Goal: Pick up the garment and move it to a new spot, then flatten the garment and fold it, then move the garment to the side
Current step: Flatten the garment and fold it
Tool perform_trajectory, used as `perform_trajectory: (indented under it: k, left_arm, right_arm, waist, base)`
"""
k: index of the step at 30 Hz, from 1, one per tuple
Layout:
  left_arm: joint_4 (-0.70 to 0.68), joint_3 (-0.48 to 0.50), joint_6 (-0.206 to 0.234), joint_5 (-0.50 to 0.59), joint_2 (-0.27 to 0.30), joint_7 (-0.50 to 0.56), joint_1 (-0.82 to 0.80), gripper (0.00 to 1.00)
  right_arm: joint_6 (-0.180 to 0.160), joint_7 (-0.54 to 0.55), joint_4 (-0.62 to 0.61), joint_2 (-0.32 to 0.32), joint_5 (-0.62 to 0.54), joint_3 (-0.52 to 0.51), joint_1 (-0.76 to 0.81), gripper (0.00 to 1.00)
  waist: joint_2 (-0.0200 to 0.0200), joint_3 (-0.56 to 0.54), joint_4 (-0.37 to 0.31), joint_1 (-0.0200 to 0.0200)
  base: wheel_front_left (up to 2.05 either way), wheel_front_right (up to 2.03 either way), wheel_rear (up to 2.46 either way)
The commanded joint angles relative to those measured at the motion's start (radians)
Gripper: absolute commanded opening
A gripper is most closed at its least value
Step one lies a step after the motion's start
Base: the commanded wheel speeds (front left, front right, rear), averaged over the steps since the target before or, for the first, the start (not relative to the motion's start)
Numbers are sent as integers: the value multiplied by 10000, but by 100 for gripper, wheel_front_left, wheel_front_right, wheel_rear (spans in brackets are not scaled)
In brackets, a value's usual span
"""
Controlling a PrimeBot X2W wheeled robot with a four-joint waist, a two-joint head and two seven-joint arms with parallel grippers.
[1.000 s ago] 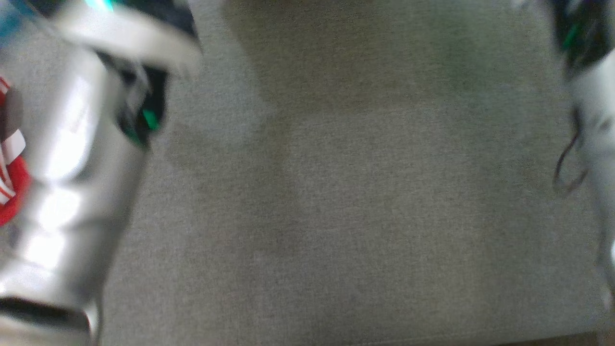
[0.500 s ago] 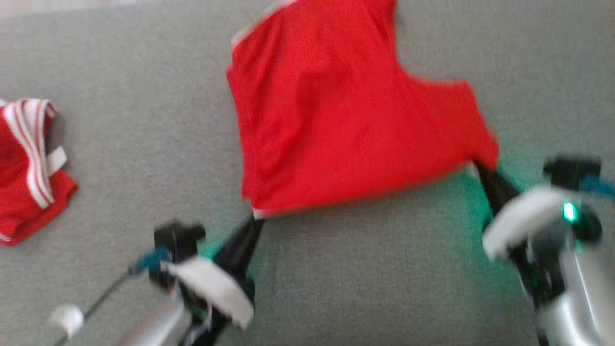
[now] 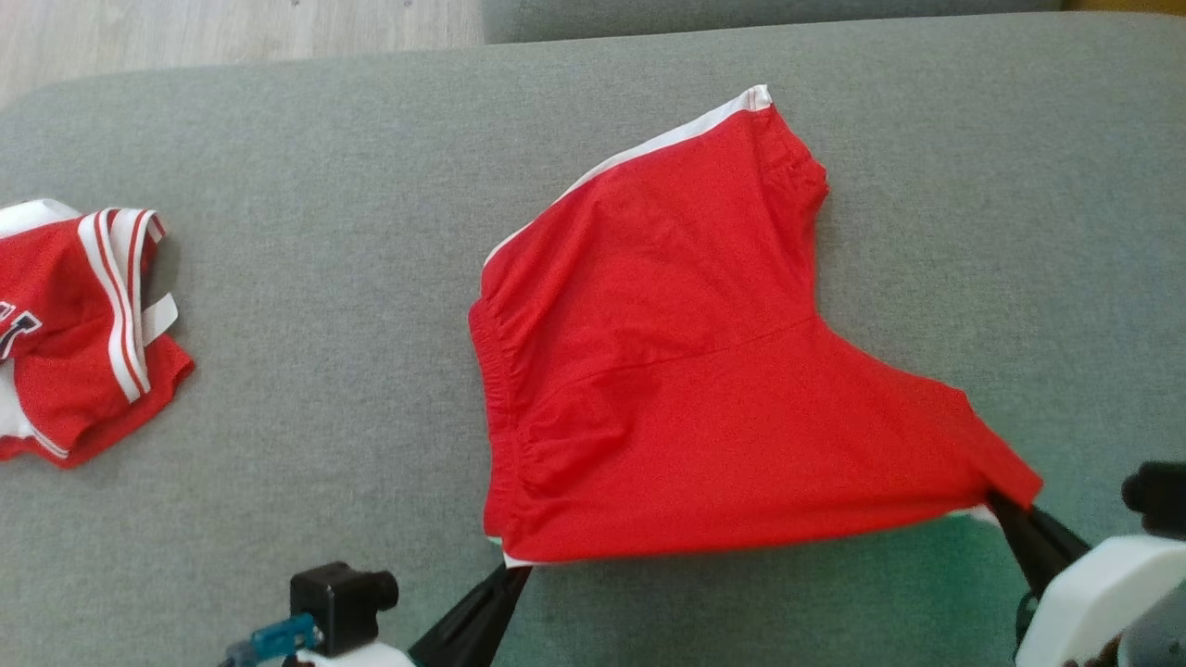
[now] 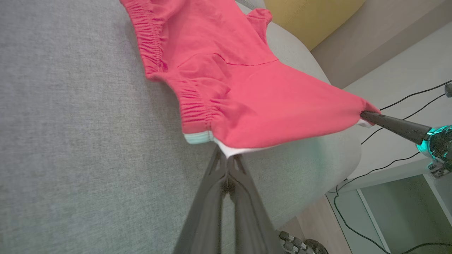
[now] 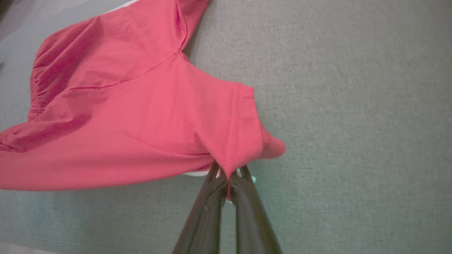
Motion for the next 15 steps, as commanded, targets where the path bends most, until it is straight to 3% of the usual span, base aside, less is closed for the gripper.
perform_trajectory:
  k: [1, 9, 15]
  left_arm:
    - [-325, 455, 126, -7, 314, -99, -154, 0]
    - [414, 836, -106, 148, -248, -869, -976, 0]
    - [434, 1699, -159, 448, -643, -1239, -3083, 0]
  right_arm:
    - [-9, -97, -513, -149, -134, 84, -494, 0]
    - [-9, -1543, -99, -216, -515, 720, -1996, 0]
    - [-9, -3122, 49, -801, -513, 1028, -3900, 0]
  waist:
    - [-1, -8, -2, 0]
    - [-1, -331, 48, 0]
    - [-1, -858, 81, 0]
  base:
    - [0, 0, 0]
    - [0, 0, 0]
    - [0, 0, 0]
